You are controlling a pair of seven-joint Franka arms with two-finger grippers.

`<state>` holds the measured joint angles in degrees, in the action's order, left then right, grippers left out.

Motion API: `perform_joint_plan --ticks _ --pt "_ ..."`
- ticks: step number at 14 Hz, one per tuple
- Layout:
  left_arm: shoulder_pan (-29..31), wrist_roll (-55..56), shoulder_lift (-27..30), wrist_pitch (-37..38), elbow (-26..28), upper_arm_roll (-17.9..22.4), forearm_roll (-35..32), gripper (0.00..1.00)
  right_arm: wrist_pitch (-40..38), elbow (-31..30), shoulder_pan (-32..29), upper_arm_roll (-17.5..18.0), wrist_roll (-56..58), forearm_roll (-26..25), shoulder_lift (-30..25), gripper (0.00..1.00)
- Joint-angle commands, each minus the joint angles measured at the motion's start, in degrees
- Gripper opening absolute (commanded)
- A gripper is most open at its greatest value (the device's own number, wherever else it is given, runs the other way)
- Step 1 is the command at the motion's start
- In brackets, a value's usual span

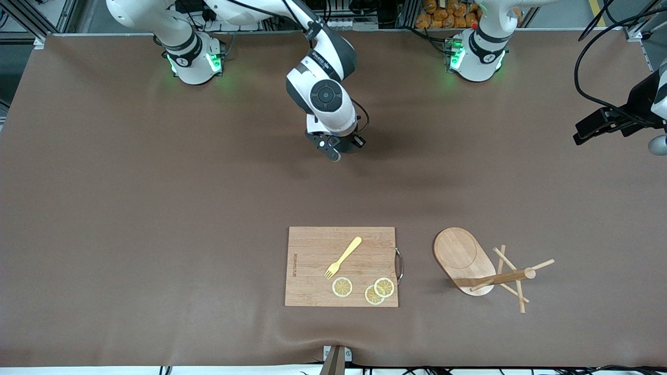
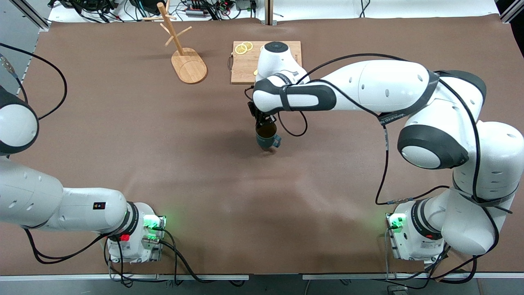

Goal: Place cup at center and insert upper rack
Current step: 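Carry the teal mug with the right gripper toward the table middle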

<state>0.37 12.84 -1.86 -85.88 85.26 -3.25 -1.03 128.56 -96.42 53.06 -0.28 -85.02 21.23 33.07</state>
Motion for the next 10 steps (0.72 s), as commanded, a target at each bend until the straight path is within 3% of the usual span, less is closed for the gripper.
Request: perform_joint_plan --ticks 1,6,7,8,9,10 --pt "-0.29 -0.10 0.02 -0.34 -0.18 0.08 -0.73 1.00 0.46 1.67 0.90 -0.42 2.56 -0.40 1.47 0.00" --pt "-0.37 -0.01 0.02 -0.34 -0.09 0.08 -0.73 1.00 1.34 1.76 0.90 -0.42 3.98 -0.58 2.61 0.00" --pt "-0.37 -0.01 0.02 -0.34 -0.09 0.08 -0.73 1.00 2.03 1.76 0.81 -0.42 4.07 -0.49 2.70 0.21" --pt "-0.37 -0.01 0.02 -0.34 -0.09 0.08 -0.73 1.00 2.91 1.76 0.81 -0.42 4.07 -0.58 2.79 0.82" --pt "-0.37 -0.01 0.02 -0.34 -0.09 0.00 -0.73 1.00 3.62 1.76 1.25 -0.42 3.81 -0.67 3.14 1.00" --pt "-0.46 -0.01 0.02 -0.34 -0.09 0.00 -0.73 1.00 4.15 1.76 1.34 -0.42 3.63 -0.84 3.14 1.00"
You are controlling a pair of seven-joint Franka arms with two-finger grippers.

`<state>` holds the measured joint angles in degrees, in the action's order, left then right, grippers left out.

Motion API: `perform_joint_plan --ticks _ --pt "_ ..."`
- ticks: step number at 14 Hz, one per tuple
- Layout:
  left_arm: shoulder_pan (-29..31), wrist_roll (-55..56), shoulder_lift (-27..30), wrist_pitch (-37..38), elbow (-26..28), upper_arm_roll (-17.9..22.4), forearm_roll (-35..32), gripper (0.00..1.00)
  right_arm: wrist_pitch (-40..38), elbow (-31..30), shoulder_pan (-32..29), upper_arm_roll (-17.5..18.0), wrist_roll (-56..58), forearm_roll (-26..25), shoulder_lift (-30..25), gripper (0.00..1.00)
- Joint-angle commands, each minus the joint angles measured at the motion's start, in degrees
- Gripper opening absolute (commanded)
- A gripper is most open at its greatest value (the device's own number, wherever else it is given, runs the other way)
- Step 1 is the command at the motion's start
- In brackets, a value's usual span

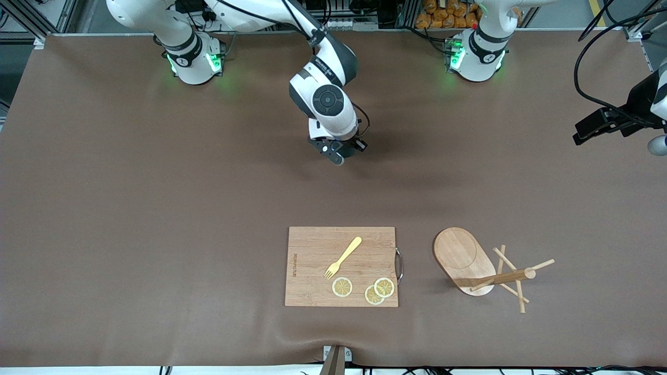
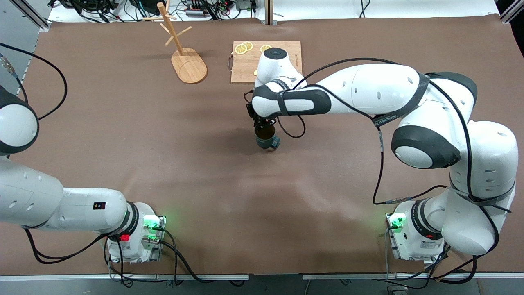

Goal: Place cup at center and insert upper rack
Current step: 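Carry the teal mug with the right gripper toward the table middle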

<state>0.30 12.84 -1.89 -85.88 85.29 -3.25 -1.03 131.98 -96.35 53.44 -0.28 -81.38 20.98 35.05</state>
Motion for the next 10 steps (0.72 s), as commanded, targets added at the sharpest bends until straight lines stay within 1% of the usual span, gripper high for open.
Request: perform_joint_plan --ticks 1,3,4,6,7,10 --pt "-0.48 -0.01 0.04 -0.34 -0.21 -0.09 -0.64 1.00 0.73 1.69 0.96 -0.42 0.16 -0.59 0.99 1.00" --pt "-0.57 0.25 0.13 -0.34 -0.30 -0.26 -0.64 1.00 0.38 1.78 0.26 -0.42 1.56 -0.51 0.02 1.00" --pt "-0.57 0.86 0.13 -0.34 -0.39 -1.05 -0.55 1.00 0.03 1.78 -0.09 -0.51 2.96 -0.42 -0.76 1.00" --pt "-0.65 1.22 0.22 -0.34 -0.65 -1.50 -0.55 1.00 -1.62 1.69 -1.58 -0.51 4.73 -0.42 -3.05 1.00" --pt "-0.65 1.74 0.22 -0.34 -0.65 -2.45 -0.46 1.00 -3.38 1.61 -2.37 -0.77 6.04 -0.50 -4.80 1.00" --pt "-0.57 7.79 0.40 -0.34 -0.74 -5.79 -0.46 1.00 -9.44 1.17 -8.24 -0.77 14.46 -0.50 -10.95 1.00"
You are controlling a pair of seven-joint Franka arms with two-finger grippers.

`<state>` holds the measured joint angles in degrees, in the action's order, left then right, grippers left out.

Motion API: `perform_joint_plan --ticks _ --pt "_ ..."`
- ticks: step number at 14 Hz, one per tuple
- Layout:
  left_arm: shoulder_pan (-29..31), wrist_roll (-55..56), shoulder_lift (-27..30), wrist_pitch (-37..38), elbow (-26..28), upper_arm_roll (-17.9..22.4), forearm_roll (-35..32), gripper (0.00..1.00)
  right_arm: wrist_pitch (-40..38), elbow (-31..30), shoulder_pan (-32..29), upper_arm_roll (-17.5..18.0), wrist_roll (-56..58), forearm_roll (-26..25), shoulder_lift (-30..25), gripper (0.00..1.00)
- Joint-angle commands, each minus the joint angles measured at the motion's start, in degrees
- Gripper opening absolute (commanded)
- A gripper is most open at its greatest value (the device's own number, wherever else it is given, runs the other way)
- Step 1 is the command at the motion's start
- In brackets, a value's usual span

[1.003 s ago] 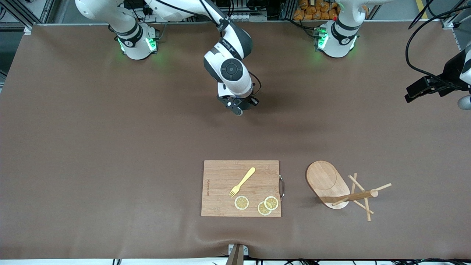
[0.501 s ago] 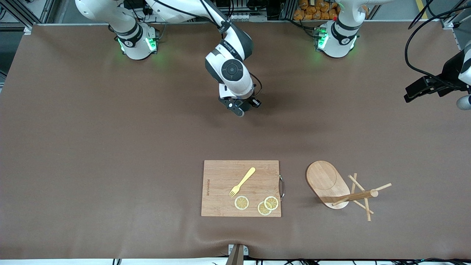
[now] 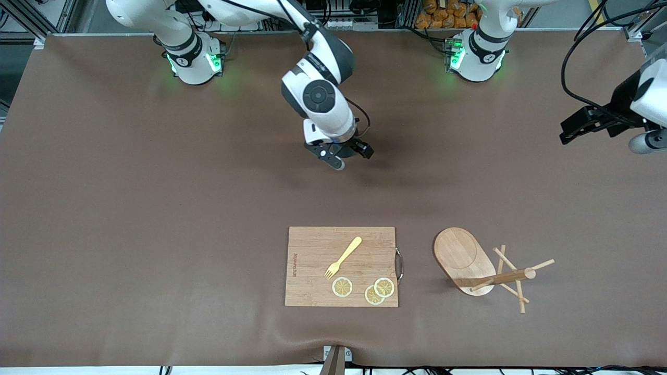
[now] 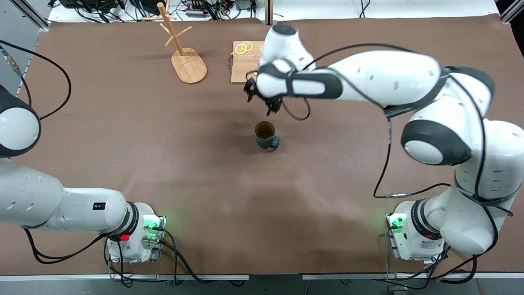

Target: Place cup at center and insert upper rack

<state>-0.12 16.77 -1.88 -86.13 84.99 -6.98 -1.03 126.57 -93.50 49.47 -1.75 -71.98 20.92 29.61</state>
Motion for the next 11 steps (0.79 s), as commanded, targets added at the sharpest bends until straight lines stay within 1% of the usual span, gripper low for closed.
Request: perform_joint_plan --ticks 1,5,6,9,11 --pt "-0.23 6.49 0.38 -0.09 -0.44 -3.38 -0.47 1.00 -5.96 -1.69 -6.64 0.70 8.31 -0.44 -7.53 1.00" --pt "-0.49 18.70 0.12 -0.09 -0.61 -9.79 -0.55 1.00 -10.98 -3.62 -16.84 0.61 25.53 -0.53 -15.44 1.00" --pt "-0.58 22.65 -0.14 -0.09 -0.61 -11.72 -0.55 1.00 -12.82 -3.53 -18.95 -0.09 29.75 -0.96 -16.85 1.00" --pt "-1.19 34.70 -2.16 -0.18 -1.05 -17.96 -0.90 1.00 -16.86 -3.36 -22.57 -3.69 42.41 -5.26 -21.15 1.00" --pt "-3.99 41.90 -3.91 -0.87 -1.75 -19.47 -1.26 1.00 -21.77 -3.36 -27.65 -3.61 47.26 -7.98 -24.84 1.00"
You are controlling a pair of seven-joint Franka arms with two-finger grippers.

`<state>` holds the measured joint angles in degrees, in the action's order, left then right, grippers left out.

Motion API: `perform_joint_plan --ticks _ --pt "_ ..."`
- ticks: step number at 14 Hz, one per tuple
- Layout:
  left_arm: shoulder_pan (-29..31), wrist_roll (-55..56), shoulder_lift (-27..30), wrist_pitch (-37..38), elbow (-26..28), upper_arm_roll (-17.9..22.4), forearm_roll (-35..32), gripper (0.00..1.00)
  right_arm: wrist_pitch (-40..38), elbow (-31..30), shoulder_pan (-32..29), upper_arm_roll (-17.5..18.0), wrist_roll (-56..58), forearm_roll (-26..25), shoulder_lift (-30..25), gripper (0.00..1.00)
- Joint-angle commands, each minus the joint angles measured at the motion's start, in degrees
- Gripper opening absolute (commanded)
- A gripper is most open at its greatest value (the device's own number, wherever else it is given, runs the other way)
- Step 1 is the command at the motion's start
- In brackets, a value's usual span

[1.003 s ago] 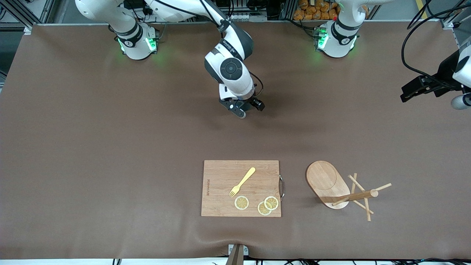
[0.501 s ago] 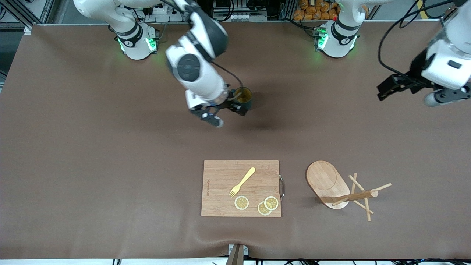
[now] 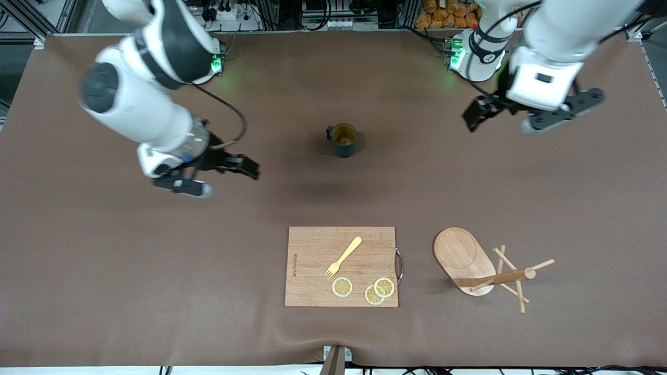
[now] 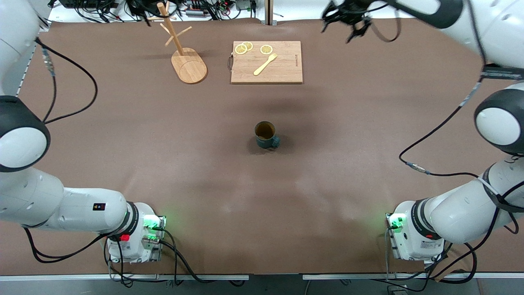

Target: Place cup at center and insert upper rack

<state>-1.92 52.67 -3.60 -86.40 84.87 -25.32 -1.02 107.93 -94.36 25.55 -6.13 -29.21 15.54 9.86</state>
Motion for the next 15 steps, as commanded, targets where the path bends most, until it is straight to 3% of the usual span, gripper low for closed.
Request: perform_joint_plan --ticks 1,3,6,9,11,13,15 --pt "-4.48 9.35 -3.25 -1.22 -2.07 -1.05 -1.35 1.00 -5.95 -2.58 -5.40 0.77 7.47 -5.15 -6.86 1.00" --pt "-9.13 16.38 -5.62 -2.80 -2.86 -1.05 -1.96 1.00 -10.70 -2.76 -9.01 0.77 13.02 -8.94 -10.28 1.00" --pt "-19.23 27.89 -11.67 -3.69 -5.66 -0.79 -9.06 1.00 -14.76 -2.67 -14.37 0.68 19.44 -9.48 -13.72 1.00" --pt "-27.77 39.50 -20.81 -3.86 -12.60 -0.26 -14.78 1.00 -18.97 -1.18 -16.49 0.77 23.65 -16.05 -14.61 1.00" --pt "-32.07 43.82 -24.34 -5.35 -13.59 0.61 -17.42 1.00 -19.86 -0.39 -18.51 0.85 26.92 -16.95 -14.17 1.00" --pt "-38.39 47.86 -26.71 -7.11 -13.59 4.72 -17.79 1.00 -18.73 -0.47 -18.87 0.94 27.01 -17.21 -13.47 1.00" --pt "-46.82 52.43 -28.39 -7.12 -13.59 11.48 -17.70 1.00 -17.49 -0.82 -18.87 0.94 28.06 -18.97 -13.03 1.00"
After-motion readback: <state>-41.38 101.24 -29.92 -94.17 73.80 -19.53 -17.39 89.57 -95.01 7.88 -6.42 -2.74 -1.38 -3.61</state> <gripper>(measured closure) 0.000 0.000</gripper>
